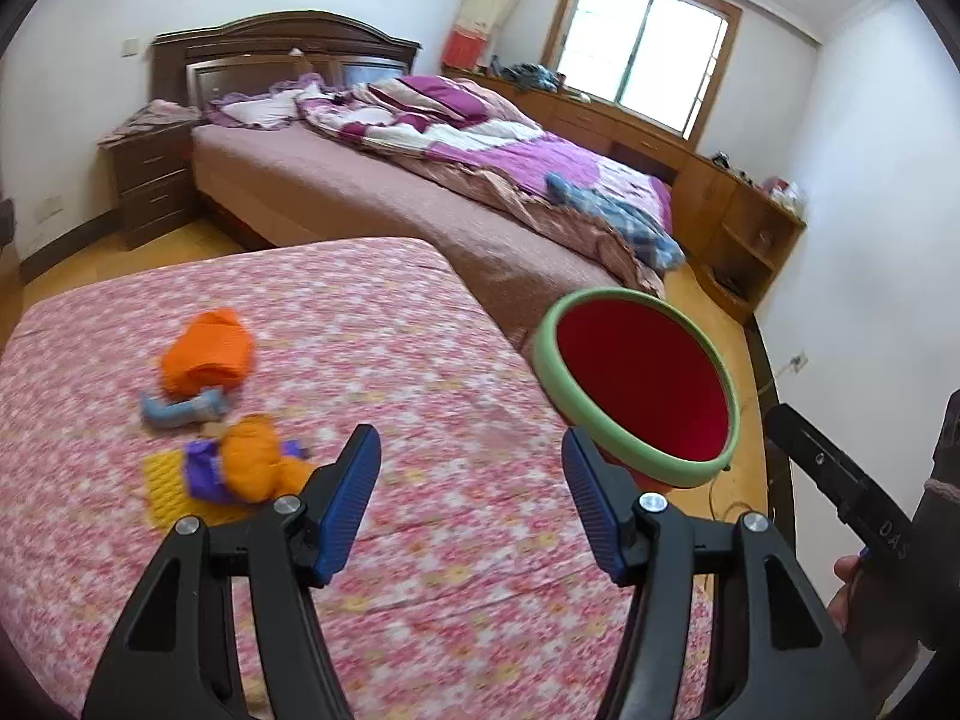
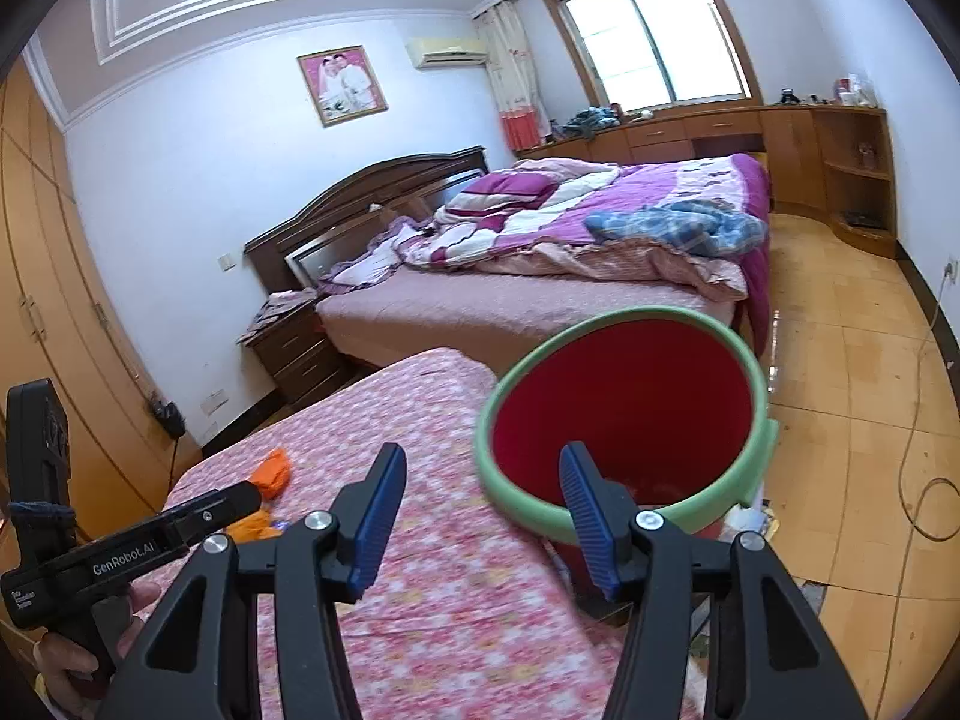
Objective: Collect trash
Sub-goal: 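Move both open tools back over the items on the bed, then grasp the orange mesh bag with the right tool while the left tool grasps the yellow foam strip, then carry the orange bag and yellow strip over the red bucket and open both tools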
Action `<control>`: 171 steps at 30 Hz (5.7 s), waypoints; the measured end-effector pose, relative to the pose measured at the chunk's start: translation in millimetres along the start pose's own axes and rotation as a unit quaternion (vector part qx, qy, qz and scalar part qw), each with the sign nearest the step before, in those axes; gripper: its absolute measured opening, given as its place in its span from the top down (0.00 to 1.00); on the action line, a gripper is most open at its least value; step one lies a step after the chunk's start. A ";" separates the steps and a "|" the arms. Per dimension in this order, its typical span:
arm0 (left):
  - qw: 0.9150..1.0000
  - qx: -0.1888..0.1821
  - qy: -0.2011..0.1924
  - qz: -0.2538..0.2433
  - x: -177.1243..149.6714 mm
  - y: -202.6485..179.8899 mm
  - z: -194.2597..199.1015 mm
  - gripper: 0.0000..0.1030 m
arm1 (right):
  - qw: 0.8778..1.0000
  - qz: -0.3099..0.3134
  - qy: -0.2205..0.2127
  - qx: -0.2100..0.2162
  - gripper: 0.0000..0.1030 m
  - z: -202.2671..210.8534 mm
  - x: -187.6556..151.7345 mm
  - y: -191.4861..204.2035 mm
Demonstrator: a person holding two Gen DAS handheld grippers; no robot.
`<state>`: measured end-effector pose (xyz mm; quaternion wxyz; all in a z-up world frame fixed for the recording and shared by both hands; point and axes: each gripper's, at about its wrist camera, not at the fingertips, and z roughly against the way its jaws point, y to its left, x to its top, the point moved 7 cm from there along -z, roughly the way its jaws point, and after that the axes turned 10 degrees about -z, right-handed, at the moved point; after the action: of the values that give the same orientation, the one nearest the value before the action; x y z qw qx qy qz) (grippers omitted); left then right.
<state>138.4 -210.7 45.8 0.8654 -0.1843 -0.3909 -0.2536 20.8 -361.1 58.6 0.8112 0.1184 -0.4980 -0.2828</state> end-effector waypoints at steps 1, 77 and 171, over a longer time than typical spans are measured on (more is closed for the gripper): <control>1.000 0.004 -0.003 0.005 -1.4 5.2 4.7 0.39 | 1.000 0.003 0.004 0.003 0.45 0.3 -3.8 6.8; 0.985 0.107 0.093 0.101 -80.7 140.6 -37.6 0.39 | 0.970 0.016 0.209 0.119 0.68 -124.2 -97.5 123.0; 0.984 -0.106 0.109 -0.097 27.4 -125.1 -199.6 0.70 | 0.988 -0.136 0.057 -0.049 0.60 -93.8 24.8 -152.8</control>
<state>197.3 -422.5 -43.1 0.8498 -0.2073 -0.2815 -0.3945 59.3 -507.9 -40.0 0.7968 0.1610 -0.4162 -0.4074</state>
